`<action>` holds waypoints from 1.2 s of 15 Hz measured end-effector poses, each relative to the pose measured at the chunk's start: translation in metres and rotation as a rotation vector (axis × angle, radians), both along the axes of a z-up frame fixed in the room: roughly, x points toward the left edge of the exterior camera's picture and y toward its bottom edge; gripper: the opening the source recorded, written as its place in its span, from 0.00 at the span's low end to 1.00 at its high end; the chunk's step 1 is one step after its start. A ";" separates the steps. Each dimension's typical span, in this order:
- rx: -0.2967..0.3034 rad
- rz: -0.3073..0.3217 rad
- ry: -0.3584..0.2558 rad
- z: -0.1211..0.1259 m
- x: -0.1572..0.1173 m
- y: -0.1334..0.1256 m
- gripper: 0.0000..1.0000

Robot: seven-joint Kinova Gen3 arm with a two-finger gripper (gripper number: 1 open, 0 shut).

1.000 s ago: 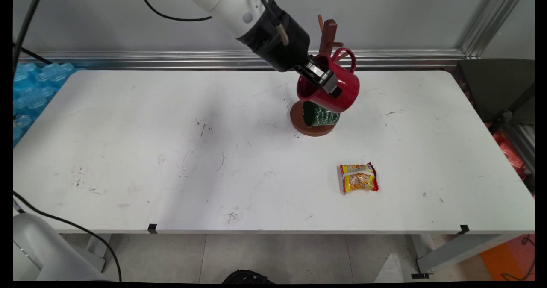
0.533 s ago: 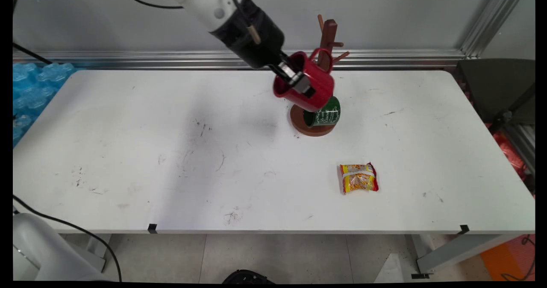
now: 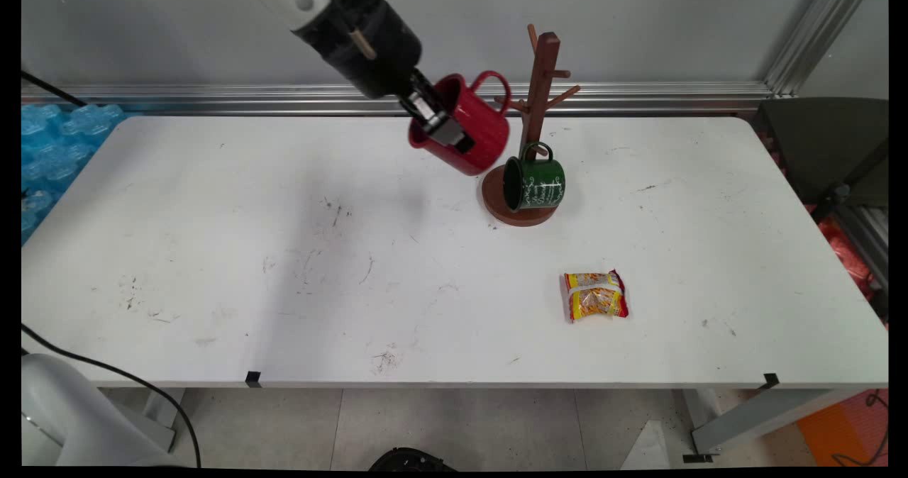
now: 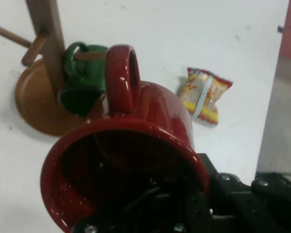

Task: Place the picked object on the table

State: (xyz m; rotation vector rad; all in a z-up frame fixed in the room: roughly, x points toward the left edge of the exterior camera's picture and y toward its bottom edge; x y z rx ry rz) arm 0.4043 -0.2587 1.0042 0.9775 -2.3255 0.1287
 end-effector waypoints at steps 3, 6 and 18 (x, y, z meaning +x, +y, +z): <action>-0.010 -0.015 -0.048 0.006 0.013 0.001 0.00; -0.019 -0.023 -0.106 0.011 0.026 -0.002 0.00; -0.035 -0.030 -0.350 -0.007 0.064 -0.041 0.00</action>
